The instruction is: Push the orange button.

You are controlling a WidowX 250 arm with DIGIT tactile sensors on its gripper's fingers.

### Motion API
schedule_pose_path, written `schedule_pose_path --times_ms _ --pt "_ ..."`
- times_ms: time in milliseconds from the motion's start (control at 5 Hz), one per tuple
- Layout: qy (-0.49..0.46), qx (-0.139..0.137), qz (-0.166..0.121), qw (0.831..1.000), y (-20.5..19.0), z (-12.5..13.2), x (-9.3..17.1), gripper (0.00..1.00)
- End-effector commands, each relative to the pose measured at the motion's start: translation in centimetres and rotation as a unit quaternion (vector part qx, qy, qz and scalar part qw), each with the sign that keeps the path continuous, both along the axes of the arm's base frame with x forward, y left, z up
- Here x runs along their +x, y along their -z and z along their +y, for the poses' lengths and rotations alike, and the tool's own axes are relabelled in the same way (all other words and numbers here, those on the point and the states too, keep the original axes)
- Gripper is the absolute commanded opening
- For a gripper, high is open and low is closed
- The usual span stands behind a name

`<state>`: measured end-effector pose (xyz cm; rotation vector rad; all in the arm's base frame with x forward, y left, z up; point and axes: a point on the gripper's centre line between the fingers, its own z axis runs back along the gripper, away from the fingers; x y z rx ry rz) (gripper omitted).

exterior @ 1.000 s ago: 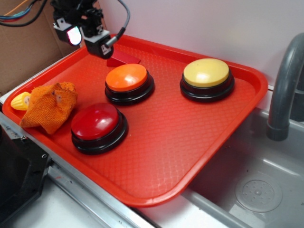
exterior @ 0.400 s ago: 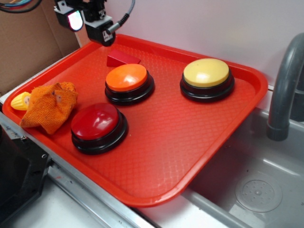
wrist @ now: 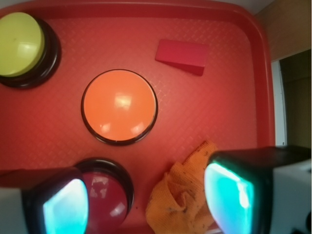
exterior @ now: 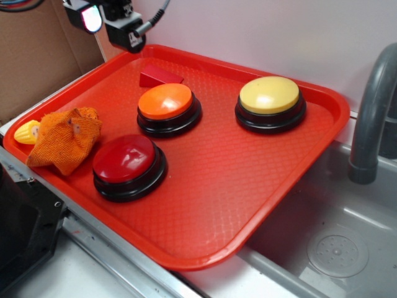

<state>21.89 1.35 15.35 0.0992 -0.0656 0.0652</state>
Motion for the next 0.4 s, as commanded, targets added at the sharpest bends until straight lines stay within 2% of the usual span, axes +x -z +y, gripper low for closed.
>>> schedule_pose_path --times_ms 0,200 --pt "-0.014 0.001 -0.048 0.999 -3.06 0.60 -0.01 1.00" --pt "-0.016 0.002 -0.058 0.998 -3.54 0.54 -0.63 1.00"
